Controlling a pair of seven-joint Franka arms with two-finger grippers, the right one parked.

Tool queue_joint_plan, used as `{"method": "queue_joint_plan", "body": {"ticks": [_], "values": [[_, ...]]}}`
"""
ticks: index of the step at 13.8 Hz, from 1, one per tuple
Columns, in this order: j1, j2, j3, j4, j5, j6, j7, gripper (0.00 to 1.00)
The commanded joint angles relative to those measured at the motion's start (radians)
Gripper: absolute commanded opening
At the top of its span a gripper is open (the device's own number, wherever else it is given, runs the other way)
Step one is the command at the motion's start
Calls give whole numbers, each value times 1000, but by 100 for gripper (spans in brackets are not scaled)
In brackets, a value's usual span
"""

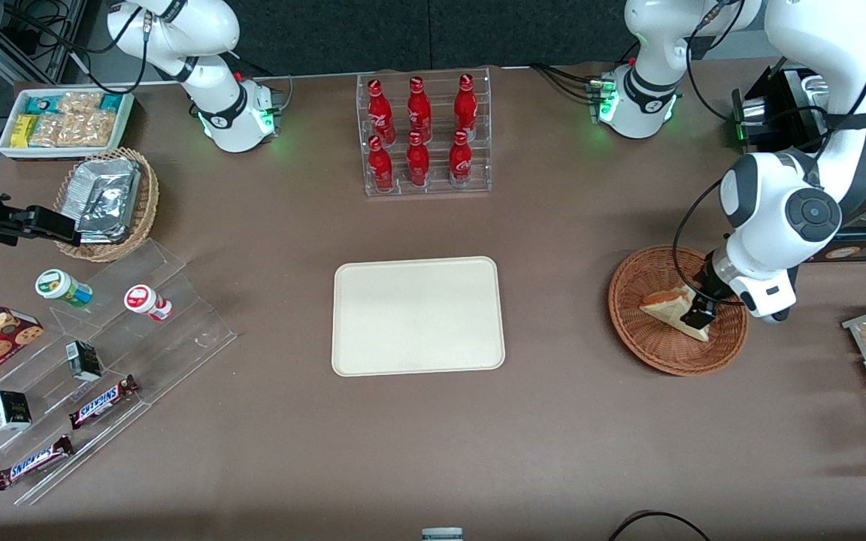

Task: Place sandwich from basket to tray
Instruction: 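Lower the open left gripper around the sandwich and close it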

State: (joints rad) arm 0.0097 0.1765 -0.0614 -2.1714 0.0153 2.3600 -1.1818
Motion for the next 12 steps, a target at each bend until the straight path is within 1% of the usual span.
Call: {"method": "queue_joint_plan", "body": {"ticks": [1,2,4,7,12], "values": [[1,-15,2,-10,11,-24,1,100],[0,-12,2,-17,17,-21,-1,100],[0,-11,2,-40,64,-19,-2,100],[1,6,0,-54,68,-10,-4,100],[0,37,0,-97,69,91,-5,100]]}}
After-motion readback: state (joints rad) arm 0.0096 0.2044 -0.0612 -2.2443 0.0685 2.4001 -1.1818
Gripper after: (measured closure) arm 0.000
